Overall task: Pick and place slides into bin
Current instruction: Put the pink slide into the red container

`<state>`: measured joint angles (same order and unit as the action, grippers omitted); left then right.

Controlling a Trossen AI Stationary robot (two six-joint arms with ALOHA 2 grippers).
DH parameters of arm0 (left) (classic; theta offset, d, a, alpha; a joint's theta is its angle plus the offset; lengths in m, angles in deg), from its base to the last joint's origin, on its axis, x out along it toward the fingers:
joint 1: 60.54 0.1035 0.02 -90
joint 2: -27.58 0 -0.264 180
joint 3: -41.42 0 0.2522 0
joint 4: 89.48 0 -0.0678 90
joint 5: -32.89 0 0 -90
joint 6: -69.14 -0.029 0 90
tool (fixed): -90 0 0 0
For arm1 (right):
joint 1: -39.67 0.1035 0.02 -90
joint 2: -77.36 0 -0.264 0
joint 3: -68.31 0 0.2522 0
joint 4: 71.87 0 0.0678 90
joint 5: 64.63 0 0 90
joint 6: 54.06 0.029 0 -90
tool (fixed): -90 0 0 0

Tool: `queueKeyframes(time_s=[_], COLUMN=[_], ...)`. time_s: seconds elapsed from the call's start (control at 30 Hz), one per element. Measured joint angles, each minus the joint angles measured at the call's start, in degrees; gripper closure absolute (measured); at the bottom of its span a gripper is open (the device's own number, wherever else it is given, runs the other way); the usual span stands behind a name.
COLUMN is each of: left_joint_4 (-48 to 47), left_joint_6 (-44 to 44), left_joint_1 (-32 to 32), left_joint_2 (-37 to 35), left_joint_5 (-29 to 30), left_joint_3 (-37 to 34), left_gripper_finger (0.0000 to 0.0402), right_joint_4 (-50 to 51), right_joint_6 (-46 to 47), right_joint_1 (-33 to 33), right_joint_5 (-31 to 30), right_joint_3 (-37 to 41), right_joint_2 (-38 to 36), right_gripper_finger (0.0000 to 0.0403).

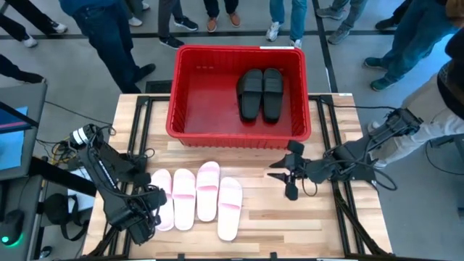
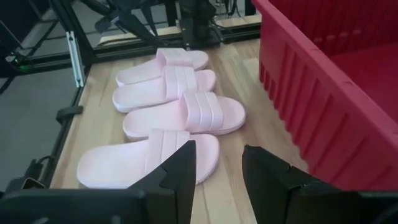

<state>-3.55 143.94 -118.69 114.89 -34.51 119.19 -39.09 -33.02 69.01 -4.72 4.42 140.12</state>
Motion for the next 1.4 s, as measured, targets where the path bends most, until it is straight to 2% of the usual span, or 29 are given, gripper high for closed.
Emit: queueKeyframes(time_s=[0.3,0.47,1.1,1.4], left_joint_4=[0.39,0.08,-0.50,0.21], left_joint_6=[0.50,0.22,2.75,4.42], left_joint_1=[0.00,0.00,-0.04,-0.04], left_joint_2=[0.05,3.23,12.88,14.12], left_joint_5=[-1.28,-2.67,-1.38,-1.79], left_joint_3=[-0.74,-1.57,-1.65,-3.57], left_gripper_finger=[0.0298,0.0273,0.0267,0.0267], right_joint_4=[-3.33,-2.78,-2.73,-2.34], right_joint_6=[-1.02,-1.60,-2.16,-2.03], right_joint_1=[-0.39,-0.97,-0.98,-0.98], right_joint_5=[0.00,-0.19,-2.12,-2.12], right_joint_3=[2.49,2.49,2.49,2.49], right_joint_2=[-0.28,-0.49,-0.66,-0.66], right_gripper_finger=[0.0285,0.0285,0.0285,0.0285])
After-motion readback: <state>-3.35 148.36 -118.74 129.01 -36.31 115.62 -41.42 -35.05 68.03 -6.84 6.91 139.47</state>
